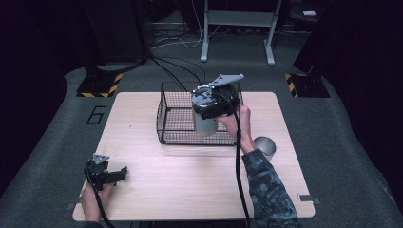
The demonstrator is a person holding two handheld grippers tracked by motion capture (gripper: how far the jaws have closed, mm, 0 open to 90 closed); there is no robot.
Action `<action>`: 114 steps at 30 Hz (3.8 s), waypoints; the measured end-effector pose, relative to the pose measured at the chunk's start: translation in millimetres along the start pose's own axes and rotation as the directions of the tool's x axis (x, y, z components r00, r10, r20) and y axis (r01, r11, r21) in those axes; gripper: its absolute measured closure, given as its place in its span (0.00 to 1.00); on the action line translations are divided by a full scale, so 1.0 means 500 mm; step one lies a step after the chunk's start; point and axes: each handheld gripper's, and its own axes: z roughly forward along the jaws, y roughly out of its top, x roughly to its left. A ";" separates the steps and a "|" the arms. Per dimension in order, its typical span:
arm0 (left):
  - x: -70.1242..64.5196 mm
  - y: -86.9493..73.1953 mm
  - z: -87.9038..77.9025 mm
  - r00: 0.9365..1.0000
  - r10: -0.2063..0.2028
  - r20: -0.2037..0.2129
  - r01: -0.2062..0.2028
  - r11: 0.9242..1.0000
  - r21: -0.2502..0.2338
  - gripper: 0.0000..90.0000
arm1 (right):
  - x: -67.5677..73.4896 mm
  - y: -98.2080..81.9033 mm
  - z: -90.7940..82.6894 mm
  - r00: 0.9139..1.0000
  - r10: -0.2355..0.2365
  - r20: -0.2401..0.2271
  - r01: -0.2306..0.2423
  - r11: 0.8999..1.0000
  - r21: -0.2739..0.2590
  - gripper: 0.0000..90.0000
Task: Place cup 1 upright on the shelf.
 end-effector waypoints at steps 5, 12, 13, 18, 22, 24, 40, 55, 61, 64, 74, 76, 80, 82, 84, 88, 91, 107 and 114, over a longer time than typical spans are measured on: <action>0.000 0.000 0.000 1.000 0.000 0.000 0.000 1.000 0.000 0.01 | -0.002 0.009 0.014 1.000 0.011 0.008 -0.011 1.000 0.003 0.04; 0.000 0.000 0.000 1.000 -0.001 0.000 0.001 1.000 -0.001 0.01 | -0.009 0.018 0.030 1.000 0.009 0.017 -0.009 1.000 0.007 0.04; 0.000 0.000 0.000 1.000 0.001 0.000 -0.001 1.000 0.000 0.01 | -0.010 0.020 0.035 1.000 0.007 0.018 -0.007 1.000 0.008 0.04; 0.000 0.000 0.000 1.000 0.001 0.000 -0.001 1.000 0.000 0.01 | -0.014 0.025 0.051 1.000 0.015 0.019 -0.015 1.000 0.017 0.04; 0.000 0.000 0.001 1.000 -0.001 -0.003 0.001 1.000 -0.006 0.01 | -0.018 0.030 0.064 1.000 0.015 0.025 -0.015 1.000 0.016 0.04; 0.000 0.000 0.001 1.000 -0.001 -0.003 0.001 1.000 -0.006 0.01 | -0.020 0.032 0.070 0.999 0.014 0.030 -0.014 1.000 0.020 0.04; 0.001 0.000 0.000 1.000 0.011 -0.002 -0.011 1.000 0.002 0.01 | -0.039 0.042 0.124 0.998 0.038 0.049 -0.039 0.999 0.026 0.04; 0.001 0.000 0.000 1.000 0.011 -0.002 -0.011 1.000 0.002 0.01 | -0.048 0.046 0.172 0.996 0.064 0.056 -0.066 0.997 0.030 0.04; 0.000 -0.001 0.000 1.000 0.008 -0.003 -0.008 1.000 0.000 0.01 | -0.051 0.044 0.194 0.995 0.080 0.054 -0.082 0.996 0.030 0.04; 0.001 0.000 0.000 1.000 0.008 -0.002 -0.008 1.000 0.002 0.01 | -0.049 0.044 0.204 0.994 0.096 0.048 -0.097 0.995 0.037 0.04; 0.001 0.000 0.000 1.000 0.008 -0.002 -0.008 1.000 0.002 0.01 | -0.033 0.039 0.235 0.991 0.128 0.029 -0.130 0.990 0.052 0.04; 0.001 0.000 0.000 1.000 0.008 -0.001 -0.008 1.000 0.002 0.01 | -0.030 0.036 0.241 0.991 0.130 0.027 -0.131 0.990 0.056 0.04; 0.001 0.000 0.000 1.000 0.009 -0.002 -0.009 1.000 0.002 0.01 | -0.026 0.031 0.256 0.990 0.136 0.028 -0.138 0.988 0.066 0.04; 0.001 0.000 0.000 1.000 0.009 -0.002 -0.009 1.000 0.002 0.01 | -0.028 0.028 0.263 0.992 0.127 0.025 -0.128 0.990 0.060 0.04; 0.001 0.000 0.000 1.000 0.009 -0.002 -0.009 1.000 0.002 0.01 | -0.026 0.025 0.270 0.992 0.128 0.023 -0.129 0.990 0.063 0.04; 0.001 0.000 0.000 1.000 0.009 -0.002 -0.009 1.000 0.002 0.01 | -0.025 0.018 0.284 0.992 0.125 0.026 -0.126 0.990 0.057 0.04; 0.001 0.000 0.000 1.000 0.009 -0.002 -0.009 1.000 0.002 0.01 | -0.022 0.012 0.294 0.990 0.141 0.027 -0.142 0.988 0.065 0.04; 0.001 0.000 -0.001 1.000 0.008 -0.001 -0.008 1.000 0.003 0.01 | -0.019 -0.011 0.328 0.985 0.171 0.034 -0.173 0.982 0.079 0.04; 0.000 -0.001 0.000 1.000 0.007 -0.001 -0.007 1.000 0.001 0.01 | -0.011 -0.014 0.343 0.985 0.169 0.029 -0.171 0.981 0.090 0.04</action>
